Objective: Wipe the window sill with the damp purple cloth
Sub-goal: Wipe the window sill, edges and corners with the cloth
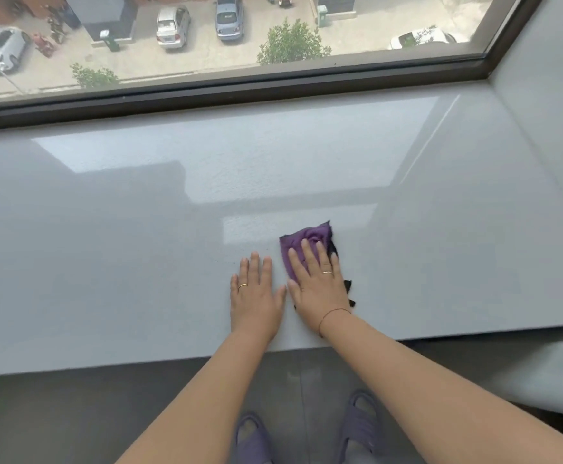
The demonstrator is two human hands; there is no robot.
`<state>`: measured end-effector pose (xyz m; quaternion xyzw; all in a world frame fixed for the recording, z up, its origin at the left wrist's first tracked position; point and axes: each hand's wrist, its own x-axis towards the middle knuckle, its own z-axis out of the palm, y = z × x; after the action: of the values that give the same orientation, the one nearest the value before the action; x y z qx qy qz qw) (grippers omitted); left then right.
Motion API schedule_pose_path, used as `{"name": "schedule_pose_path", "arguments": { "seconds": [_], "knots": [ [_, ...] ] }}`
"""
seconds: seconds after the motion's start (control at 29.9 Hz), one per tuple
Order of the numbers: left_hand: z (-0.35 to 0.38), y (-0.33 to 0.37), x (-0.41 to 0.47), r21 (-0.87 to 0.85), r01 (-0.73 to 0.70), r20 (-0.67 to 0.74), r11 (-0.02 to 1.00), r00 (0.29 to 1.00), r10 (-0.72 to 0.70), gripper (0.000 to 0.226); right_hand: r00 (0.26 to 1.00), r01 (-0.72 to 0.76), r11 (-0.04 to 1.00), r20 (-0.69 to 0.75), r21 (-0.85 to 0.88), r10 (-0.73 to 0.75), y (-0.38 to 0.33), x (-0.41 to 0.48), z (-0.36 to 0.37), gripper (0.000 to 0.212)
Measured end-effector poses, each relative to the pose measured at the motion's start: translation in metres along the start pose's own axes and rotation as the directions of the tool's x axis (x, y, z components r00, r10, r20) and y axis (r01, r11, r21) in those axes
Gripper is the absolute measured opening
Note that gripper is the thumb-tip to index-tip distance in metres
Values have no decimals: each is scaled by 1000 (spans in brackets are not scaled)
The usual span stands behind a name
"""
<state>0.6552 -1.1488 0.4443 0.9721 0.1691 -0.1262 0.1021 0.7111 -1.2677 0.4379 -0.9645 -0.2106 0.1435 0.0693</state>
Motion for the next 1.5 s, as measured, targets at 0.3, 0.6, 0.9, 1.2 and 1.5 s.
{"name": "schedule_pose_path", "arguments": {
  "seconds": [0.3,0.6,0.9,1.2,1.5],
  "knots": [
    [3,0,-5,58,25,-45,998,999,-23,62,999,50,995,14,-88,-49,104,56,-35,56],
    [-10,28,22,0,207,-156,978,966,-204,52,929,355,934,122,-36,-348,24,58,-19,58],
    [-15,25,70,12,150,-95,989,984,-148,65,995,85,995,65,-60,-81,124,137,-65,57],
    [-24,28,90,-92,168,-224,981,957,-185,48,909,407,913,112,-23,-402,15,127,-33,56],
    [-36,14,125,12,132,-150,991,980,-129,62,996,-93,996,6,-16,93,126,213,-82,56]
  ]
}}
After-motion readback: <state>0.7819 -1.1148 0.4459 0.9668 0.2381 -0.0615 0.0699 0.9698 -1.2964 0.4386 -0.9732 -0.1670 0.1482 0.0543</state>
